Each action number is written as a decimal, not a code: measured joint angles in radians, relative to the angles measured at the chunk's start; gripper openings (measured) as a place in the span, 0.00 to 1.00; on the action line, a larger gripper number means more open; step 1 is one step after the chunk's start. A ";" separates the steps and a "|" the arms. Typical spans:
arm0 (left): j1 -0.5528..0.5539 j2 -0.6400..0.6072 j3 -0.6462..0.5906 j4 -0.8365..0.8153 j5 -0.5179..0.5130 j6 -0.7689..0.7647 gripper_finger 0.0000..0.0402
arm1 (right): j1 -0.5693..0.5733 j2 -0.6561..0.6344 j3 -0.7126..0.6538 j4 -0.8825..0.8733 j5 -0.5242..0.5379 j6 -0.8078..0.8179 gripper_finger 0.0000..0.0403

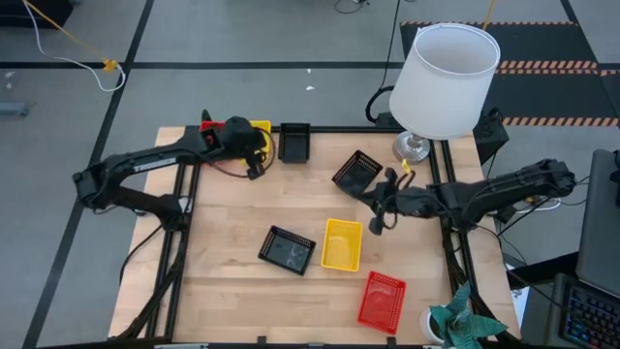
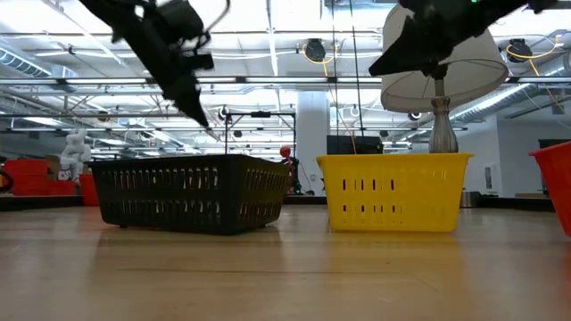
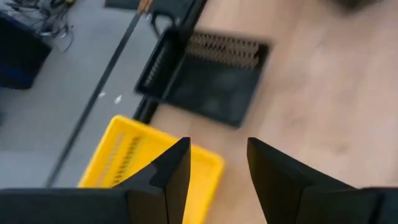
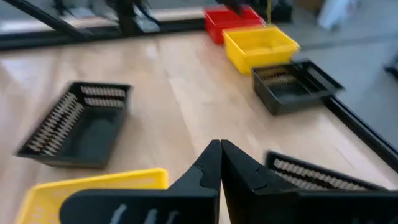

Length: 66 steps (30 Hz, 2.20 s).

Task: Stack baskets by color
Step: Stack the top right black bin on top of the top left black bin

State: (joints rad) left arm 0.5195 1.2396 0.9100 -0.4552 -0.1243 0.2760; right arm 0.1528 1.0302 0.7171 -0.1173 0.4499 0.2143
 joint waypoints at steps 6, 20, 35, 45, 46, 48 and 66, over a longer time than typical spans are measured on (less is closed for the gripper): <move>-0.139 -0.100 0.000 -0.015 0.027 -0.131 0.40 | -0.050 0.101 0.203 -0.252 0.000 0.010 0.00; -0.419 -0.101 -0.011 0.021 -0.120 -0.197 0.40 | -0.122 0.446 0.646 -0.646 -0.025 0.012 0.00; -0.445 -0.136 -0.182 0.355 -0.009 -0.121 0.40 | -0.135 0.461 0.618 -0.643 -0.064 0.034 0.00; -0.464 -0.136 -0.182 0.355 0.046 -0.153 0.40 | -0.266 0.474 0.618 -0.726 -0.272 0.025 0.16; -0.464 -0.135 -0.182 0.355 0.047 -0.181 0.40 | -0.274 0.474 0.618 -0.740 -0.272 0.031 0.18; -0.463 -0.131 -0.182 0.356 0.047 -0.216 0.40 | -0.284 0.476 0.618 -0.741 -0.275 0.031 0.23; -0.463 -0.127 -0.182 0.328 0.047 -0.223 0.40 | -0.322 0.705 0.617 -0.698 -0.322 0.093 0.51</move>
State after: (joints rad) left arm 0.0564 1.1126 0.7284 -0.1269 -0.0772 0.0532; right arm -0.1692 1.7353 1.3343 -0.8149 0.1279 0.3073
